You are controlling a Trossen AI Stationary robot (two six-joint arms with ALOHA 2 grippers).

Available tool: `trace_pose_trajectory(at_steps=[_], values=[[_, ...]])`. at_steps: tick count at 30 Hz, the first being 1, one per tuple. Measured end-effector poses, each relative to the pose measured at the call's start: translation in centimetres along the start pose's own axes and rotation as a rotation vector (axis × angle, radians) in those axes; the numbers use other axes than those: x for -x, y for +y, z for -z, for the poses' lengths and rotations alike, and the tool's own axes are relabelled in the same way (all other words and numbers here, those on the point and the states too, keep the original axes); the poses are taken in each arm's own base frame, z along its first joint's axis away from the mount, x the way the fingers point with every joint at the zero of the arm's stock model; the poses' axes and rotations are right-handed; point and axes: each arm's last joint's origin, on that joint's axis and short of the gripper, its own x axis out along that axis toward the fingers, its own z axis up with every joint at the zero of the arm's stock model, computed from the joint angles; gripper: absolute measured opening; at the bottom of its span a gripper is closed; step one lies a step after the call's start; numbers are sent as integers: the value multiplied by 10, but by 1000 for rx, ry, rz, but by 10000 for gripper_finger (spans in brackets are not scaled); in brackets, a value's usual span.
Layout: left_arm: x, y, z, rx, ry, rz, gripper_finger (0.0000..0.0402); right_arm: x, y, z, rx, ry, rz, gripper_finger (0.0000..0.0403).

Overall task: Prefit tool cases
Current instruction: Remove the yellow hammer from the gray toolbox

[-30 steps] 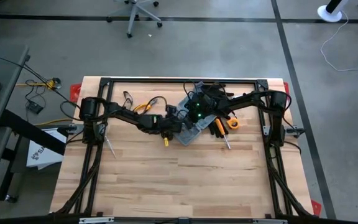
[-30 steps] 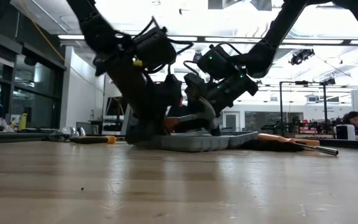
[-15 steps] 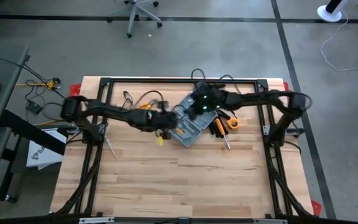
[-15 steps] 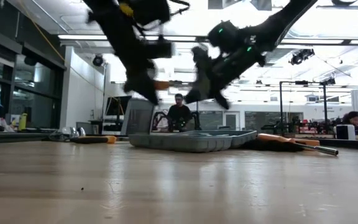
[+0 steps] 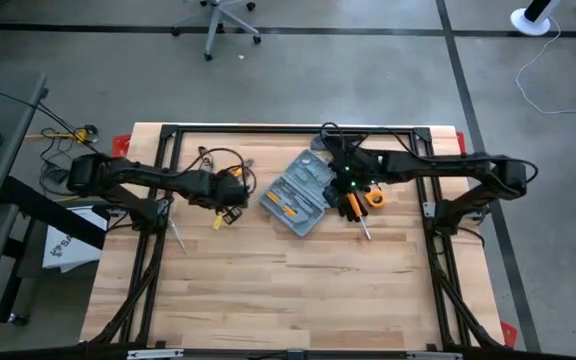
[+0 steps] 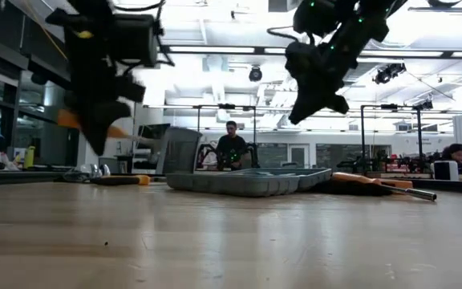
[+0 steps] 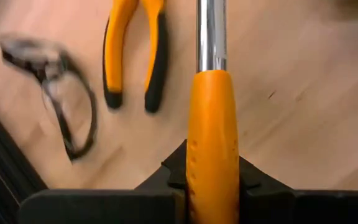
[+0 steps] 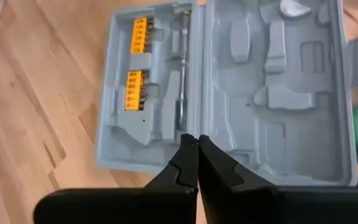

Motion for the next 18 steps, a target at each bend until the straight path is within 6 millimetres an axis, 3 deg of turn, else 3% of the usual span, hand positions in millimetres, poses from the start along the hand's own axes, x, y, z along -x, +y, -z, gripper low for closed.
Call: trace_pose_trajectory(at_steps=[10,18], values=[[-11,1,14,37,41,-12,107,-1,7,6,-32,25,1,0],[-6,-3,19,13,39,7,110,-1,11,12,-12,37,25,0]])
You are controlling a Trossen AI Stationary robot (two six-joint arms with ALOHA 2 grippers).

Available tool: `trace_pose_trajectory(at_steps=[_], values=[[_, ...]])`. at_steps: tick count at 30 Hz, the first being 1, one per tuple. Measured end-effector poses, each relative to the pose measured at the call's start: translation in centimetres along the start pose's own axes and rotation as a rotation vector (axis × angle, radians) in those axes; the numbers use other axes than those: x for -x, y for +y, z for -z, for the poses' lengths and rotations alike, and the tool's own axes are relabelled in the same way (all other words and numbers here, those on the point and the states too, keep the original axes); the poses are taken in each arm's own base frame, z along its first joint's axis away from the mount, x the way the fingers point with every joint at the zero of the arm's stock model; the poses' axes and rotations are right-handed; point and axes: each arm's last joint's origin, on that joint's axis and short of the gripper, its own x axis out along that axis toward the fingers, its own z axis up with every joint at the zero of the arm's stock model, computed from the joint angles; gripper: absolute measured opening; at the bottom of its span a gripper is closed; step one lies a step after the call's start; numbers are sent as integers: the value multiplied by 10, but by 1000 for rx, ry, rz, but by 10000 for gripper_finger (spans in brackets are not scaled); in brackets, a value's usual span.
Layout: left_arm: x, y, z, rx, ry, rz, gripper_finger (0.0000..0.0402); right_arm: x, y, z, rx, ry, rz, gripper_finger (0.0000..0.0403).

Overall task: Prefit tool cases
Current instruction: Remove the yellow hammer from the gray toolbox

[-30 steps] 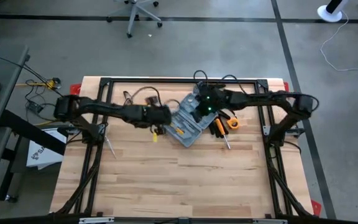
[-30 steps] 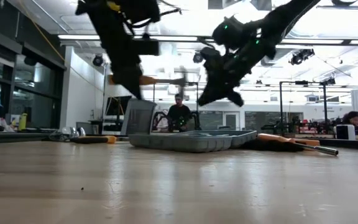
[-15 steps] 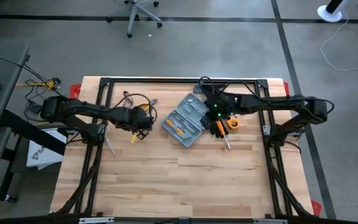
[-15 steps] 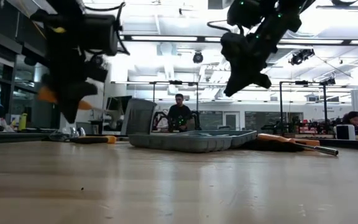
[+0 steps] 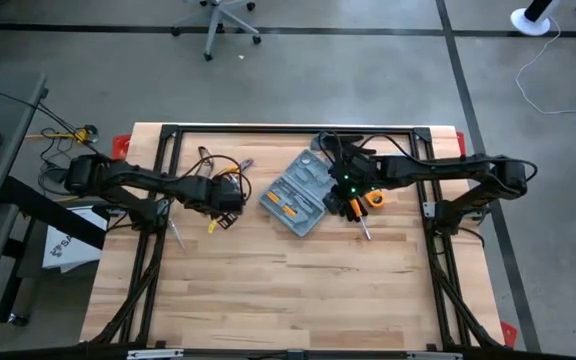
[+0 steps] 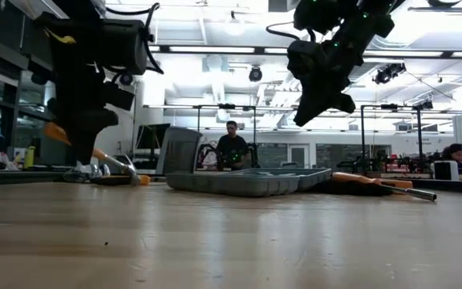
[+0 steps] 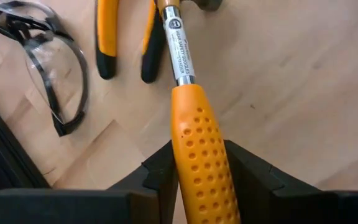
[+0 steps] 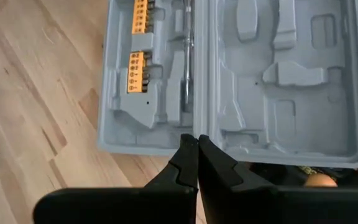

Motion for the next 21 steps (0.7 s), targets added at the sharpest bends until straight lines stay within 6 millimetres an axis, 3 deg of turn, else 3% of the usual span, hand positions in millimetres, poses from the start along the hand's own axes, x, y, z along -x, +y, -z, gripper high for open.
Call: trace_pose_trajectory(at_steps=[21], values=[[53,33,31,87,-70,149,110,0,-4,-2,-13,-1,12,0]])
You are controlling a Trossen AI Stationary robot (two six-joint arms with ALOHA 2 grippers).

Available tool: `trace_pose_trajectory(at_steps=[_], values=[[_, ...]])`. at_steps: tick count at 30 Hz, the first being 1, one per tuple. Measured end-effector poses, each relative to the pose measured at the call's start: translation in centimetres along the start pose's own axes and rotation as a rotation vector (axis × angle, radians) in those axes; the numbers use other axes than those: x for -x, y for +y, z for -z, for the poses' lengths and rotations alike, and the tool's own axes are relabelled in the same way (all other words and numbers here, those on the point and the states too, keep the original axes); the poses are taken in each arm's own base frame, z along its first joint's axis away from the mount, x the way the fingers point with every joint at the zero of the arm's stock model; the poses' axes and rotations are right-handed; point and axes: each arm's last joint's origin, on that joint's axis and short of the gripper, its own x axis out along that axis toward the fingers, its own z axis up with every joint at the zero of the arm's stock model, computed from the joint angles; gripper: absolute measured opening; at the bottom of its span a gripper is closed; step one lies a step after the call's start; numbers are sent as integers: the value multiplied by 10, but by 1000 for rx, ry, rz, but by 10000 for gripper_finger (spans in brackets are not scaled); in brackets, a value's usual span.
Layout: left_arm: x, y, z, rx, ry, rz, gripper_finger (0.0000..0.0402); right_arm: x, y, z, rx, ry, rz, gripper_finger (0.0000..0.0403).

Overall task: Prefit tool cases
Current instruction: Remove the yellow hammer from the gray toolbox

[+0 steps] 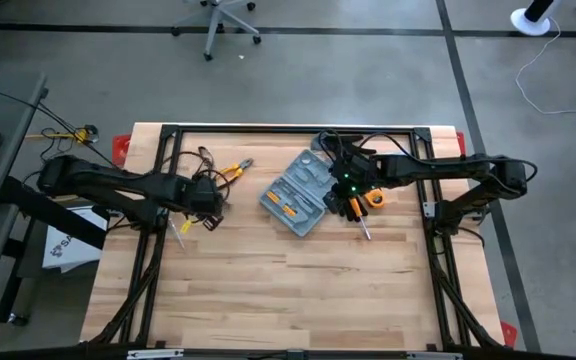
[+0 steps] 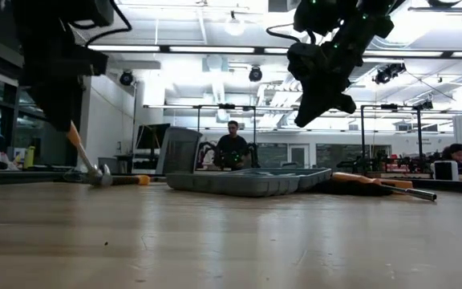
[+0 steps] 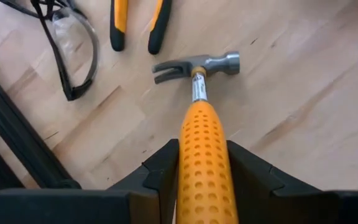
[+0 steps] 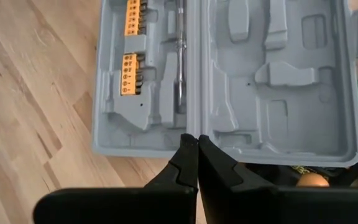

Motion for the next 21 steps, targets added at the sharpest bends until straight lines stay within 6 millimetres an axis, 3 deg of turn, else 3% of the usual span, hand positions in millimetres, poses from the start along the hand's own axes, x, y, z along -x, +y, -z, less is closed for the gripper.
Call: trace_pose_trajectory(at_steps=[14,21], values=[[40,27,2,128,-209,137,110,0,-1,-1,-5,0,-1,0],[40,28,1,61,-229,116,133,0,-2,-1,0,-1,-1,0]])
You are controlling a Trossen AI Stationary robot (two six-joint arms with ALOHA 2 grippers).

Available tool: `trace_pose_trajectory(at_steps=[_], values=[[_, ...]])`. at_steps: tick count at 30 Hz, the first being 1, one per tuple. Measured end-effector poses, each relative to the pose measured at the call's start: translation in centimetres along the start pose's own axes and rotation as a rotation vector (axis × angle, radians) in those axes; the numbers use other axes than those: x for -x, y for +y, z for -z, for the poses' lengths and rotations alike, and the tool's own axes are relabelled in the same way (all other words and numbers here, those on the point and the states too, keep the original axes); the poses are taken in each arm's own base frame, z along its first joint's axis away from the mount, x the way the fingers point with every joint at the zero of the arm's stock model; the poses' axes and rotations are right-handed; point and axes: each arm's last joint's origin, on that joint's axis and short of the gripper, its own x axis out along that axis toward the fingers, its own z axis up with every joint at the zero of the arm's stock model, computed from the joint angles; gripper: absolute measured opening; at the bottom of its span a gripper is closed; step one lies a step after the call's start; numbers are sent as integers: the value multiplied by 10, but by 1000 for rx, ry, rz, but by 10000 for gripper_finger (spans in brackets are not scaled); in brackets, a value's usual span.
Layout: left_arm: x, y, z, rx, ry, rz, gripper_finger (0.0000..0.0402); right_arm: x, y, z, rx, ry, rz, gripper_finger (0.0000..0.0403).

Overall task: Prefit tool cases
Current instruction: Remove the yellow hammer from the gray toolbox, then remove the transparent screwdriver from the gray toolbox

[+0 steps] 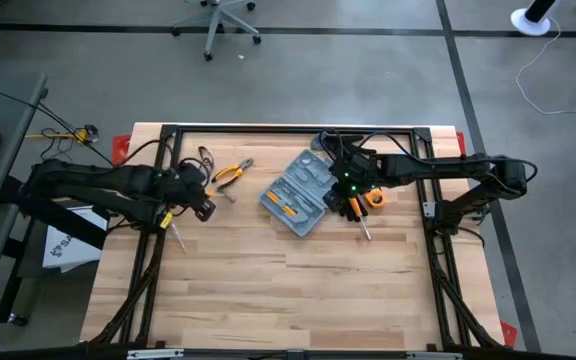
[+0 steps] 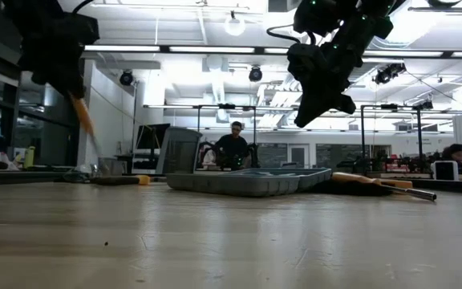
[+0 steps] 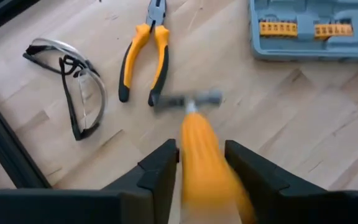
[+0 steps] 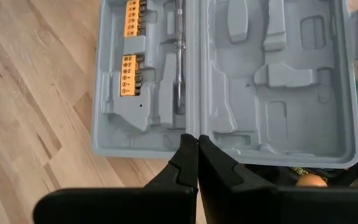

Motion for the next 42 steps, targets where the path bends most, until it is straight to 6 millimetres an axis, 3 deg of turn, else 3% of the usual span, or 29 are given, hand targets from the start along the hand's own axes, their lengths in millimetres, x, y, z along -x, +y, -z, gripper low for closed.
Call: trace_pose_trajectory(at_steps=[10,21,26,30,35,42], values=[[-1,0,0,-3,-9,-17,216,0,-5,-3,1,-5,8,0],[-2,-2,-3,12,-55,-39,223,0,-5,-3,13,-6,8,0],[-10,-16,-11,-10,-99,-6,223,0,-5,-3,16,-7,8,0],[-29,-39,-25,-35,-151,43,223,0,-3,-5,15,-26,-4,0],[-68,-66,-46,-106,-225,56,223,-1,-2,-5,9,-35,-9,0],[-121,-66,-68,-185,-188,47,223,-14,16,11,-3,20,11,0]])
